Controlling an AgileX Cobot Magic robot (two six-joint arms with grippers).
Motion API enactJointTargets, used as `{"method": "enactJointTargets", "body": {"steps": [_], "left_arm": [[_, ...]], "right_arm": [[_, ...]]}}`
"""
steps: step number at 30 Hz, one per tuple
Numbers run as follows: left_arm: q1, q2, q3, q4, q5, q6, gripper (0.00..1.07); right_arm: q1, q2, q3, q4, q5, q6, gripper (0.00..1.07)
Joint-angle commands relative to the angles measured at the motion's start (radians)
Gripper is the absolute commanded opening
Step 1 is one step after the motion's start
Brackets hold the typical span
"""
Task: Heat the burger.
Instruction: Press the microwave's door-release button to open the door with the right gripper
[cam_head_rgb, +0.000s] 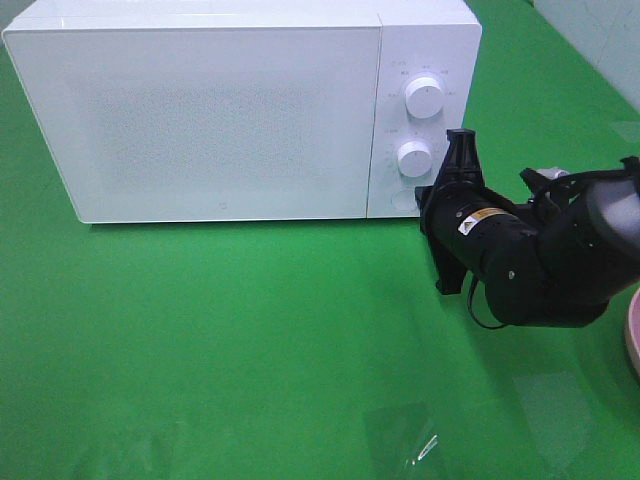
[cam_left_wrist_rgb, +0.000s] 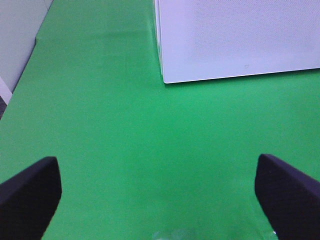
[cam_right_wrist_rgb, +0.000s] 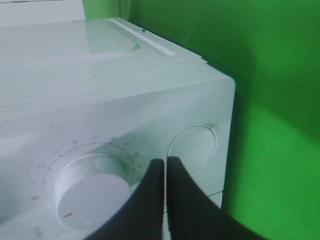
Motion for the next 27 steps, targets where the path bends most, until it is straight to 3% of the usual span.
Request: {"method": "enactJointTargets", "body": {"steps": [1,21,27], "left_arm": [[0.004,-0.006,0.003,-0.002,0.001,0.001,0.98],[0.004,-0.006,0.003,-0.002,0.001,0.001,0.98],[0.004,-0.006,0.003,-0.002,0.001,0.001,0.98]], "right_arm": [[-0.005,0.015,-0.029,-0.014,0.027,0.003,0.0],[-0.005,0.119,-0.135,-0.004,0.014,0.026,0.0],[-0.007,0.12,-0.142,0.058,-0.037,-0.033,0.0]]}}
